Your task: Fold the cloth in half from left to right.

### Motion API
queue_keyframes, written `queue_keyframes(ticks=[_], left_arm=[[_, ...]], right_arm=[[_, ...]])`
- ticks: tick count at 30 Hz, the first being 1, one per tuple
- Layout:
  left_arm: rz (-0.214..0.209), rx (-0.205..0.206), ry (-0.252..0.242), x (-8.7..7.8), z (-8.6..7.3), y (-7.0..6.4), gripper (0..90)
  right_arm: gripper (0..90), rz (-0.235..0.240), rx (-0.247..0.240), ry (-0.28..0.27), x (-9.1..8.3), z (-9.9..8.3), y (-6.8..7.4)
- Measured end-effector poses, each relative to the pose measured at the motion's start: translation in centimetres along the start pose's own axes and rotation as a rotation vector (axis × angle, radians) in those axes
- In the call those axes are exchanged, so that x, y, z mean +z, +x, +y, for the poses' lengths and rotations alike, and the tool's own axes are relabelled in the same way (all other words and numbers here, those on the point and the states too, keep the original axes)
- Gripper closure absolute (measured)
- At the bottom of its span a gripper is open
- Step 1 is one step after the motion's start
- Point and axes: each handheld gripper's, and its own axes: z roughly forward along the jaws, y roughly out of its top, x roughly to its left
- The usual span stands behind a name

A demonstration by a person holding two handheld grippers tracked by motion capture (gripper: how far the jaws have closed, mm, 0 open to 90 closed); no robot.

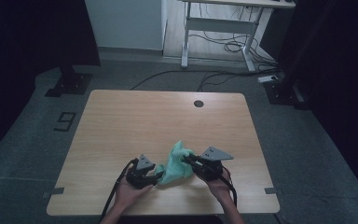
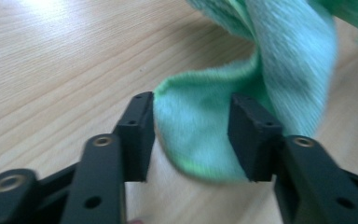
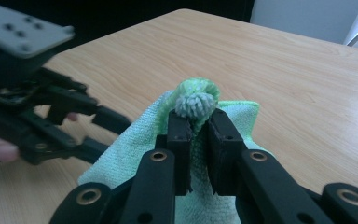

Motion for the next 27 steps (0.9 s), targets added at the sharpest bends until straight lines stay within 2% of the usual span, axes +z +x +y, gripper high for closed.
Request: queue_keyframes(ticks=[4, 6, 8, 11, 15, 17, 19, 21, 24, 25, 26, 27], left_arm=[[-0.015, 0.017, 0.050, 1.2, 0.4, 0.1, 47.5], [-0.005, 0.038, 0.078, 1.8, 0.2, -0.2, 48.3], [0.016, 0.060, 0.070, 1.9, 0.1, -0.5, 51.3], [0.016, 0.081, 0.069, 1.8, 0.0, -0.9, 60.1], [-0.006, 0.100, 0.042, 1.8, -0.4, -1.2, 79.4], [-0.004, 0.105, 0.042, 1.7, -0.4, -1.3, 84.5], [-0.012, 0.095, 0.048, 1.4, -0.4, -1.0, 86.1], [-0.034, 0.066, 0.043, 0.9, -0.5, -0.5, 86.9], [-0.055, 0.023, 0.004, -0.6, -0.7, 0.4, 87.3], [-0.055, 0.023, 0.004, -0.6, -0.7, 0.4, 87.4], [-0.050, 0.000, -0.036, -2.1, -0.8, 1.0, 87.5], [-0.047, -0.011, -0.059, -3.0, -0.8, 1.4, 87.5]], right_arm=[[80.2, 0.003, -0.009, -0.001, 0.0, -0.1, 0.1], [80.2, 0.002, -0.005, -0.001, -0.1, -0.1, 0.1], [80.1, -0.001, -0.002, -0.006, -0.1, -0.1, 0.0], [80.1, -0.008, 0.002, -0.012, -0.3, -0.1, -0.1], [80.1, -0.017, 0.001, -0.021, -0.6, 0.0, -0.2], [80.1, -0.020, 0.004, -0.022, -0.8, -0.1, -0.4], [80.1, -0.024, 0.011, -0.027, -0.9, -0.1, -0.7], [79.8, -0.022, 0.020, -0.027, -1.0, -0.2, -1.0], [79.5, -0.026, 0.032, -0.033, -1.3, -0.3, -1.4], [79.4, -0.027, 0.039, -0.035, -1.4, -0.3, -1.6], [79.3, -0.029, 0.042, -0.035, -1.5, -0.3, -1.8], [79.2, -0.032, 0.046, -0.037, -1.7, -0.3, -1.9]])
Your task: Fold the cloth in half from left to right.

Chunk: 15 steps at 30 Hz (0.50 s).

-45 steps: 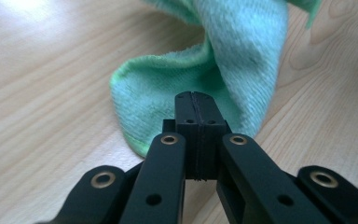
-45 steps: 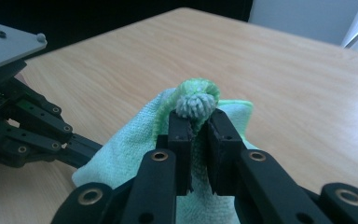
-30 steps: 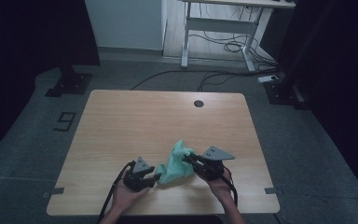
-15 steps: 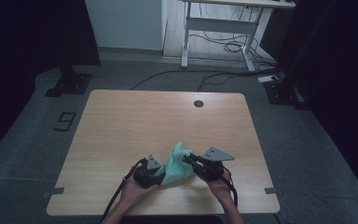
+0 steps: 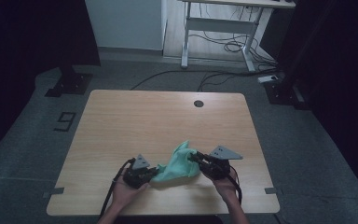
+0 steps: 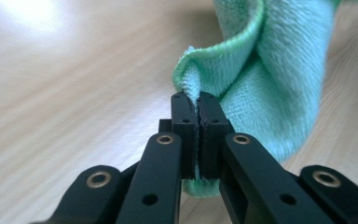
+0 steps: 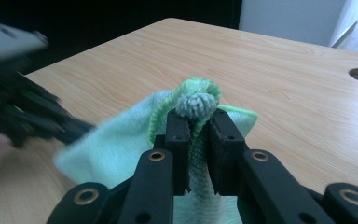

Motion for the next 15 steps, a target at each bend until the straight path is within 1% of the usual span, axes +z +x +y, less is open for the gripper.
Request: queue_keyframes(ticks=[1, 3, 5, 7, 9, 10, 11, 12, 14, 15], left_arm=[[0.007, -0.011, -0.021, -0.9, 0.0, 0.3, 87.6], [0.004, -0.038, -0.060, -2.5, -0.1, 0.9, 87.7], [0.015, -0.055, -0.084, -3.9, -0.2, 1.5, 87.8], [0.014, -0.078, -0.102, -4.8, -0.4, 2.1, 87.9], [0.021, -0.096, -0.098, -5.1, -0.8, 2.8, 87.8], [0.022, -0.107, -0.089, -5.0, -1.0, 3.1, 87.8], [0.021, -0.118, -0.076, -4.8, -1.3, 3.4, 87.8], [0.025, -0.122, -0.064, -4.6, -1.5, 3.5, 87.8], [0.027, -0.129, -0.044, -4.2, -1.9, 3.8, 87.7], [0.031, -0.130, -0.039, -4.1, -2.0, 3.8, 87.7]], right_arm=[[79.1, -0.005, 0.005, 0.002, -0.1, 0.0, -0.2], [79.1, -0.014, 0.018, 0.001, -0.3, 0.0, -0.5], [78.6, -0.019, 0.020, 0.003, -0.4, 0.0, -0.7], [77.7, -0.015, 0.014, 0.008, -0.3, 0.1, -0.7], [75.9, -0.012, 0.001, 0.034, 0.2, 0.1, -0.7], [74.4, -0.007, -0.005, 0.053, 0.7, 0.0, -0.7], [71.9, -0.002, -0.001, 0.071, 1.3, -0.3, -0.9], [68.3, -0.007, 0.010, 0.090, 1.8, -0.6, -1.0], [59.8, -0.029, 0.018, 0.122, 2.7, -1.3, -1.2], [58.2, -0.035, 0.018, 0.140, 2.9, -1.6, -1.3]])
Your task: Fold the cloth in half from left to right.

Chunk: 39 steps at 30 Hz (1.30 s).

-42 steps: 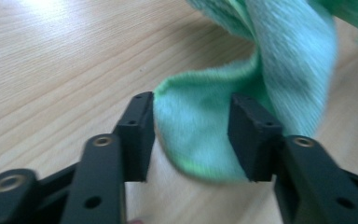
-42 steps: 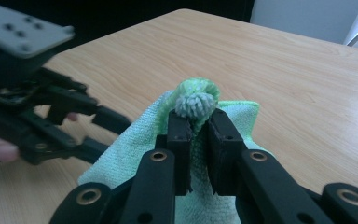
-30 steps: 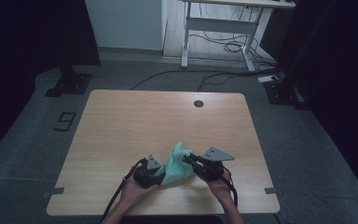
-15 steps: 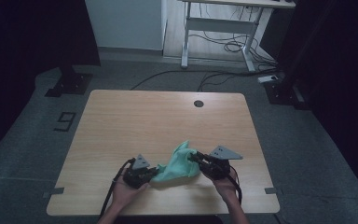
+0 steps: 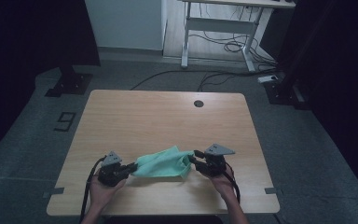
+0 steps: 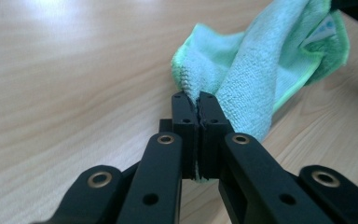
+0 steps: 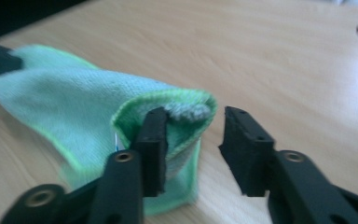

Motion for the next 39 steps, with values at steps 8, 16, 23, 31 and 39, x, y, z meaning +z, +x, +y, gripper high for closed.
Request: queue_keyframes(ticks=[8, 16, 23, 31, 39], left_arm=[[0.011, -0.009, 0.009, 0.0, -0.3, 0.4, 87.6], [0.018, -0.014, 0.012, 0.3, -0.5, 0.5, 87.6], [0.012, -0.024, -0.086, -1.9, 0.4, 0.7, 87.6], [0.007, -0.041, -0.062, -2.1, -0.1, 1.3, 87.5], [-0.031, -0.013, 0.006, -0.9, -0.3, 0.6, 82.4]], right_arm=[[59.8, 0.041, 0.067, 0.017, 0.0, -0.8, -1.0], [80.5, 0.090, 0.050, 0.067, 0.7, -1.4, -0.5], [87.0, 0.020, -0.007, -0.062, -2.7, 1.2, -1.0], [81.0, -0.013, -0.032, -0.069, -2.0, 1.2, -1.4], [57.1, 0.019, -0.005, -0.017, -1.3, 0.0, -0.8]])
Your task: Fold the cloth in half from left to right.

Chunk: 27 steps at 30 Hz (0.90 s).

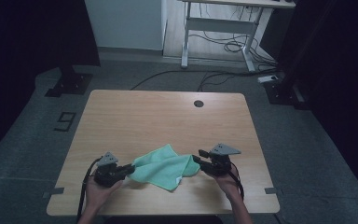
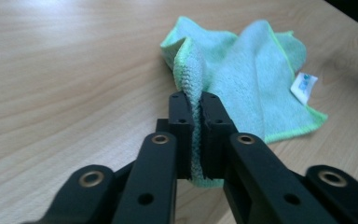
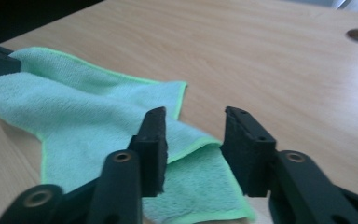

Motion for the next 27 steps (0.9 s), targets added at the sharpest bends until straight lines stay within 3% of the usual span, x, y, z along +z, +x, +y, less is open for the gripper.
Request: queue_keyframes(ticks=[6, 14, 16, 21, 22, 23, 27], left_arm=[[-0.019, 0.001, 0.010, -0.4, 0.0, -0.1, 76.1], [-0.009, -0.006, 0.025, -0.7, -0.8, -0.2, 74.1], [0.011, -0.010, -0.002, -0.9, -0.6, -0.3, 64.9], [0.016, -0.006, -0.049, -1.2, 1.0, -0.2, 51.3], [0.013, 0.008, -0.061, -1.0, 2.0, -0.4, 50.4], [0.013, 0.008, -0.061, -1.0, 2.0, -0.4, 50.1], [-0.001, 0.068, -0.058, 0.3, 4.7, -1.0, 48.5]], right_arm=[[50.7, 0.025, 0.021, 0.081, 2.3, -0.9, 1.0], [48.4, 0.021, 0.017, 0.170, 4.9, -1.8, 1.2], [47.7, 0.015, 0.016, 0.185, 5.5, -1.9, 1.1], [47.6, 0.012, 0.029, 0.203, 6.0, -2.3, 0.5], [47.6, 0.012, 0.030, 0.202, 6.0, -2.5, 0.5], [47.6, 0.012, 0.030, 0.202, 6.0, -2.5, 0.5], [47.4, 0.010, 0.028, 0.195, 5.6, -2.7, 0.8]])
